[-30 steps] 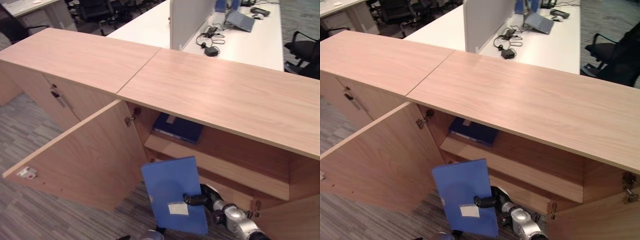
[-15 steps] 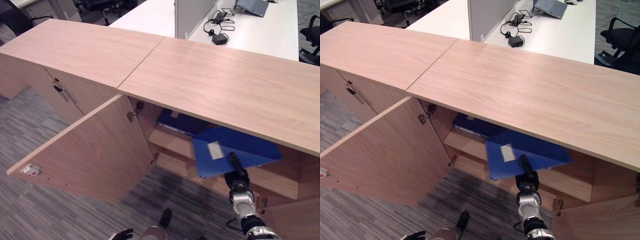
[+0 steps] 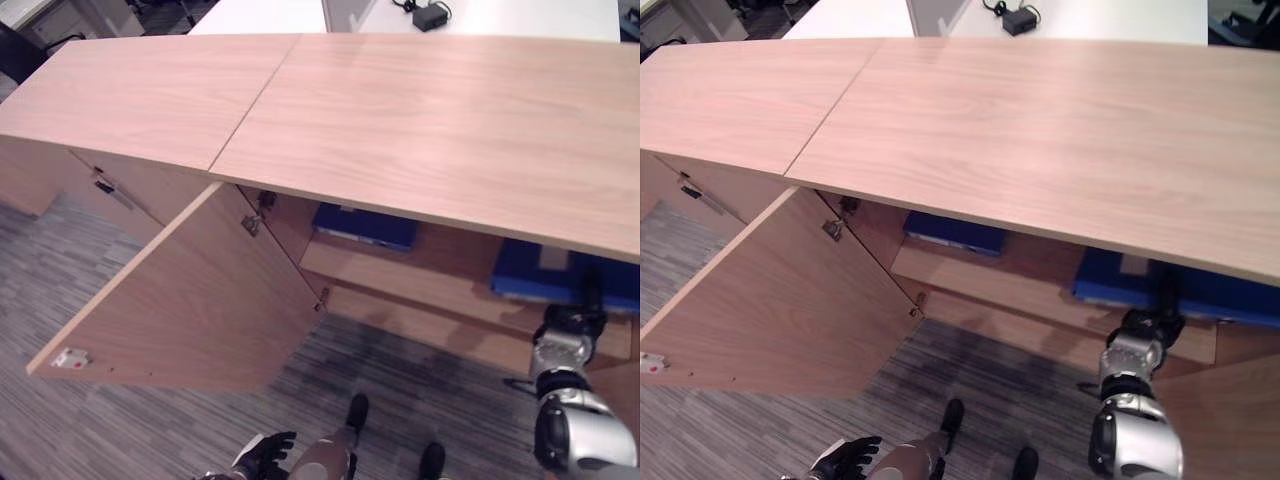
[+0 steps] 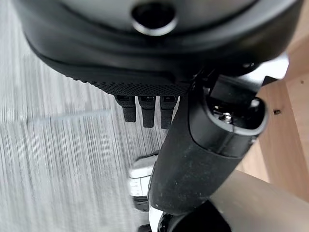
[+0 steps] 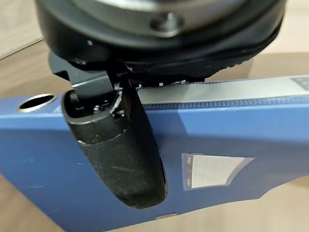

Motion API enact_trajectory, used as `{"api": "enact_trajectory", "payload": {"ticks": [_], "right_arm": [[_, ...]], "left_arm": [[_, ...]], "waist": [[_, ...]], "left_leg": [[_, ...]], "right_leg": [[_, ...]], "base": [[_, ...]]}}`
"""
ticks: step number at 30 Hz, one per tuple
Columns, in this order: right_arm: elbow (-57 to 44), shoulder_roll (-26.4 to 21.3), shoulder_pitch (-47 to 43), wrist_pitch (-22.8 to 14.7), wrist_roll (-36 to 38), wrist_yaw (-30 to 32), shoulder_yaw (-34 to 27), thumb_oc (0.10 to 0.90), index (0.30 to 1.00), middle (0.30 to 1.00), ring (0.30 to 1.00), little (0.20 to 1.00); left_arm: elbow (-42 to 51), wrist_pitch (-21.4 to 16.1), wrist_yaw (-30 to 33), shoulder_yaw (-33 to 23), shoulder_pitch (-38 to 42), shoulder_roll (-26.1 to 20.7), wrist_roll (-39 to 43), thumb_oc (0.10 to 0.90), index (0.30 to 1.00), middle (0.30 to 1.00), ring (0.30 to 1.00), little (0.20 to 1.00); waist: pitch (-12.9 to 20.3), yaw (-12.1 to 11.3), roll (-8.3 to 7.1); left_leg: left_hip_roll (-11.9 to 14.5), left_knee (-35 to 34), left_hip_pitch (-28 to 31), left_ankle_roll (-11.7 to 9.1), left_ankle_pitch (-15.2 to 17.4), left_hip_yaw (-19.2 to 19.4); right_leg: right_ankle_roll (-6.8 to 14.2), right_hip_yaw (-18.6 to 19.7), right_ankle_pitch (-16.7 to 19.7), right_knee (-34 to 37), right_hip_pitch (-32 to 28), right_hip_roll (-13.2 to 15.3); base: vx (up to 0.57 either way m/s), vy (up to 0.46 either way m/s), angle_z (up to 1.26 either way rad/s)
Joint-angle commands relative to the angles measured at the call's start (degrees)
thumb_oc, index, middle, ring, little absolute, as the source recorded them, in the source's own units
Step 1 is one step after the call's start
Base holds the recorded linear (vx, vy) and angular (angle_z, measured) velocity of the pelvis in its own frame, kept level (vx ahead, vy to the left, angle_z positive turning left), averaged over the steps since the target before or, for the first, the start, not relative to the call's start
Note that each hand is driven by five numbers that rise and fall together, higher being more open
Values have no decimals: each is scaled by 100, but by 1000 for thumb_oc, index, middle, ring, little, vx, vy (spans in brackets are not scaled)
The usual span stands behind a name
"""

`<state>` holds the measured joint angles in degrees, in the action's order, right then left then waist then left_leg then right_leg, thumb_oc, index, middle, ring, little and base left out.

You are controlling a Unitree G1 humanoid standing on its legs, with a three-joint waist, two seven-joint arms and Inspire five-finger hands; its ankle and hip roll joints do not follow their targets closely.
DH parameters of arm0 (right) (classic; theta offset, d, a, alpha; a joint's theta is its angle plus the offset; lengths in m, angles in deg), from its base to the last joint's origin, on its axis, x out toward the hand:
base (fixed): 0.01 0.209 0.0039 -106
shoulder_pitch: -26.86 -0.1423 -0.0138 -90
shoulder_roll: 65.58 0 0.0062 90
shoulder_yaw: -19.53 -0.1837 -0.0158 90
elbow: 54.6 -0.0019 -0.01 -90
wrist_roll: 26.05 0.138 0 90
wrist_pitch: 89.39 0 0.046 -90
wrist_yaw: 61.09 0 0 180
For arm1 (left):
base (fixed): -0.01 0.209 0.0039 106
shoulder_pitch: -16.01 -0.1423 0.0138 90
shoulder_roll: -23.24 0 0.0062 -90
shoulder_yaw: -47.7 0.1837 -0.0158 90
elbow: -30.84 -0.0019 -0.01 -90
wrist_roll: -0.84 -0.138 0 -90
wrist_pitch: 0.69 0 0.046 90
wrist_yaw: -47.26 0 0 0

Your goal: Put the empty folder in the office cabinet

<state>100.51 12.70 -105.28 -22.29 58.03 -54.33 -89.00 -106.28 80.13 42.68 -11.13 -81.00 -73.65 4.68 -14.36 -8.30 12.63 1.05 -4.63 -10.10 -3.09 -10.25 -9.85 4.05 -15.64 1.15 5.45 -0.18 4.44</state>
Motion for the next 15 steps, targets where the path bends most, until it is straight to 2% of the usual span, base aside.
{"api": "enact_trajectory", "payload": {"ticks": [1,4,5,8,9,11,12,14,15], "right_arm": [[-221,-675,-977,-196,45,-232,474,400,300,300,300,300],[83,-1032,-1597,-69,-105,-179,823,400,300,300,300,300],[226,-1284,-1999,0,-275,-111,1168,400,300,300,300,300],[348,-1458,-2416,34,-350,-41,1422,400,300,300,300,300],[402,-1522,-2799,35,-423,38,1733,400,300,300,300,300],[468,-1561,-3072,60,-442,62,1892,400,300,300,300,300],[504,-1654,-3429,62,-527,130,2175,400,300,300,300,300],[521,-1711,-3537,77,-564,168,2269,400,300,300,300,300],[539,-1828,-3834,124,-669,172,2487,400,300,300,300,300]], "left_arm": [[283,-442,-235,248,471,-66,-24,800,900,900,900,900],[471,-489,-296,488,475,-165,-23,800,900,900,900,900],[436,-495,-248,472,480,-148,124,800,900,900,900,900],[377,-502,-217,471,476,-124,296,800,900,900,900,900],[299,-463,-199,403,557,-147,534,800,900,900,900,900],[232,-463,-197,314,662,-170,721,800,900,900,900,900],[146,-467,-99,186,731,-208,1047,800,900,900,900,900],[131,-467,-84,109,761,-207,1119,800,900,900,900,900],[70,-484,-51,21,795,-254,1258,800,900,900,900,900]], "waist": [[-96,-90,-165],[-221,-169,-28],[-297,-230,43],[-374,-277,104],[-442,-272,140],[-455,-302,147],[-510,-315,163],[-480,-305,171],[-490,-288,193]], "left_leg": [[191,-37,219,-309,737,297],[216,-29,-26,-309,686,533],[223,16,-202,-296,645,640],[200,143,-441,-286,668,721],[197,275,-680,-285,743,825],[213,368,-867,-280,758,893],[191,532,-1169,-270,776,967],[189,636,-1335,-269,798,975],[169,757,-1580,-275,810,971]], "right_leg": [[385,205,-440,-59,134,398],[427,367,-386,-115,492,439],[405,480,-376,-242,776,483],[407,568,-379,-343,1052,536],[386,717,-450,-614,1458,567],[375,794,-496,-814,1760,576],[350,853,-563,-1140,2198,595],[337,913,-626,-1350,2460,603],[316,952,-715,-1614,2828,608]], "base": [[-58,35,-47],[-19,29,-40],[-2,18,-53],[12,25,-24],[41,54,-23],[20,36,-36],[-5,11,-40],[27,15,-29],[45,12,-10]]}}
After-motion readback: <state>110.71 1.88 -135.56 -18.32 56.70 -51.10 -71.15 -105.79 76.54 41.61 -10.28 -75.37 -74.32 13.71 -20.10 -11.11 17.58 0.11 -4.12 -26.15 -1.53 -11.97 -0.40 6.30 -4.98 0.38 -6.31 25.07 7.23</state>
